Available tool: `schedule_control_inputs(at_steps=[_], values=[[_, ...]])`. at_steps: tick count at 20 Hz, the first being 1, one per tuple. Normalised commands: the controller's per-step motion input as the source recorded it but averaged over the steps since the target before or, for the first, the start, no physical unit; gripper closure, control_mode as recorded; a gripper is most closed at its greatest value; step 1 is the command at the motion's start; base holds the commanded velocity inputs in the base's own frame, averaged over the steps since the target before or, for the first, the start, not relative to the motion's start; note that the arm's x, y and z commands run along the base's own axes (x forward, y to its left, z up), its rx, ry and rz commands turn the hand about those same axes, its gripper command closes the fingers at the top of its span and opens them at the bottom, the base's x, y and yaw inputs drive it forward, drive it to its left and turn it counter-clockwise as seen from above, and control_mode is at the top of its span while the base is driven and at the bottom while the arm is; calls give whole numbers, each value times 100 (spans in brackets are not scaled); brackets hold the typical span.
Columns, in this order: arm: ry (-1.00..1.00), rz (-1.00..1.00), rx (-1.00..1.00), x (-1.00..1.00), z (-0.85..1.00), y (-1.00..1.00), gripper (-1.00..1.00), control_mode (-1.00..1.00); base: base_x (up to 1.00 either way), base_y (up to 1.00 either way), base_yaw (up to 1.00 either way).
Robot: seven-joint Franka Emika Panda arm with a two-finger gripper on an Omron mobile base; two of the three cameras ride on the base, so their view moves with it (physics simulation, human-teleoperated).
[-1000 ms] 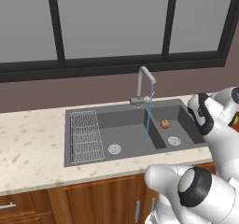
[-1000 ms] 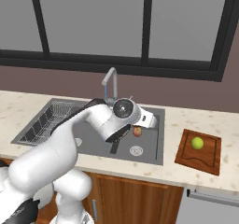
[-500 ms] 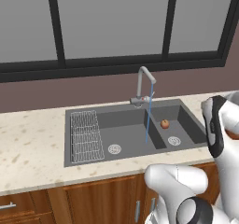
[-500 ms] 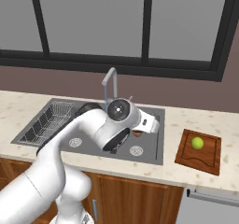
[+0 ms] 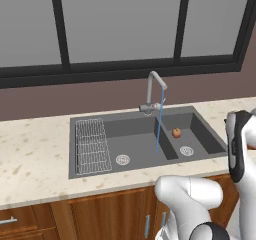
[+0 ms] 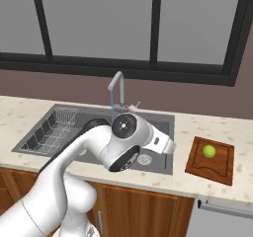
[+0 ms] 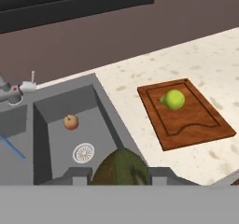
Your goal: Pick the peach, pear, kiwi from the sink and place them on the cutting board to airdry. Then turn off the sink faucet.
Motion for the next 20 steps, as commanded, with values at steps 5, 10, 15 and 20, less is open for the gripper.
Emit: schedule_control_inputs(at_steps=[5, 10, 15, 20], values=[[14, -15, 0, -1, 16, -34, 100, -100, 0, 0, 0], [4, -3, 0, 0, 1, -27, 100, -100, 0, 0, 0], [0, 0, 0, 0, -4, -33, 100, -100, 0, 0, 0], [3, 0, 0, 5, -12, -23, 100, -100, 0, 0, 0]])
